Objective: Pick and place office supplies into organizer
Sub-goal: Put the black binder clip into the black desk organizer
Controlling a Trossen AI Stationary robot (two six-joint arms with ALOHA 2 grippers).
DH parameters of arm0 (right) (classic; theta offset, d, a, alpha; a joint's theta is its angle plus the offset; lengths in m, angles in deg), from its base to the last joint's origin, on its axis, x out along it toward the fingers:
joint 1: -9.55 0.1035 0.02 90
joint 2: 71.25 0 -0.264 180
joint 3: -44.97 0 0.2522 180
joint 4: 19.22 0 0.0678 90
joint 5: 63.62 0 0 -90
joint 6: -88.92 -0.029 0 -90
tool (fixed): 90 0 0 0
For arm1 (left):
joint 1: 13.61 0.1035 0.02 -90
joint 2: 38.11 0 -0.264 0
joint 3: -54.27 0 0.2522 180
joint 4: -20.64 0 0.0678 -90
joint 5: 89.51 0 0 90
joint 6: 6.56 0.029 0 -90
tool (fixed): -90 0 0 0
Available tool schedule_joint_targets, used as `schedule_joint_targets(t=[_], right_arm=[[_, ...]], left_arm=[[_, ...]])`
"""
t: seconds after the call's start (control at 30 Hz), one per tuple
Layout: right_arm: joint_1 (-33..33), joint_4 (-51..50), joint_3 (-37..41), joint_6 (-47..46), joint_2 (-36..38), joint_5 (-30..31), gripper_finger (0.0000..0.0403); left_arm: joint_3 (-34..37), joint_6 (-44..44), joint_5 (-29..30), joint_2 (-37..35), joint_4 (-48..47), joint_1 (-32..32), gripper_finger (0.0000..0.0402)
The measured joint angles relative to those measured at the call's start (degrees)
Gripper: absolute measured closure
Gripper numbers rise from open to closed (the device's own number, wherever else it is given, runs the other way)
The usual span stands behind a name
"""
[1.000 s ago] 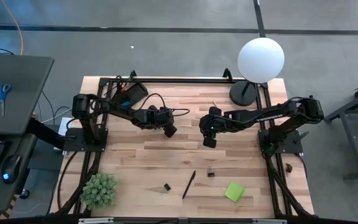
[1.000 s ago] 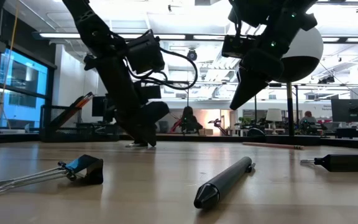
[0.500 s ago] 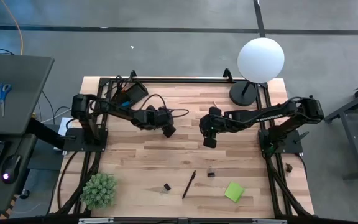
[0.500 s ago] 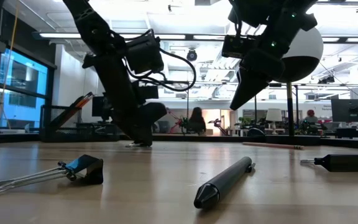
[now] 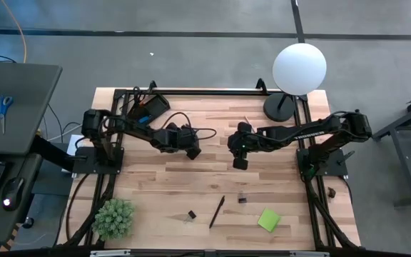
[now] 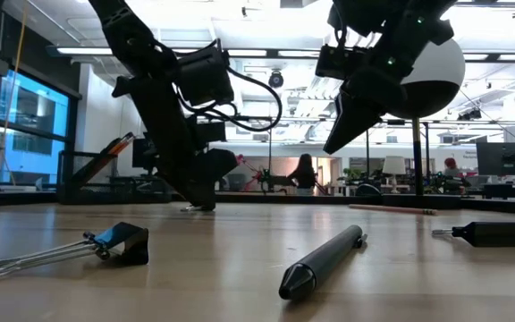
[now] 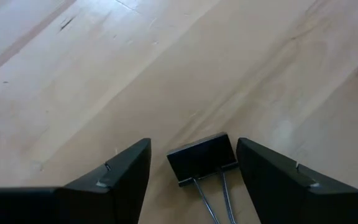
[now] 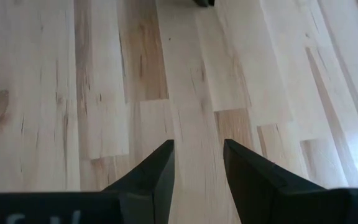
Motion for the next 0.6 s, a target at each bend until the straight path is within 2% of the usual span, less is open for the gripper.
schedule_joint_targets(t=[0.1,0.4,0.5,0.6], right_arm=[[0.00,0.42,0.00,0.02,-0.02,0.00,0.0274],[0.00,0.42,0.00,0.48,-0.02,0.02,0.0274],[0.00,0.42,0.00,0.48,-0.02,0.02,0.0274],[0.00,0.42,0.00,0.46,-0.02,0.02,0.0274]], left_arm=[[0.00,0.09,-0.22,0.00,-0.17,-0.23,0.0186],[-0.04,0.36,-0.68,-0.02,-0.41,-0.33,0.0268],[-0.04,1.27,-0.70,-0.04,-0.43,-0.33,0.0271],[-0.06,2.77,-0.88,-0.04,-1.02,-0.33,0.0256]])
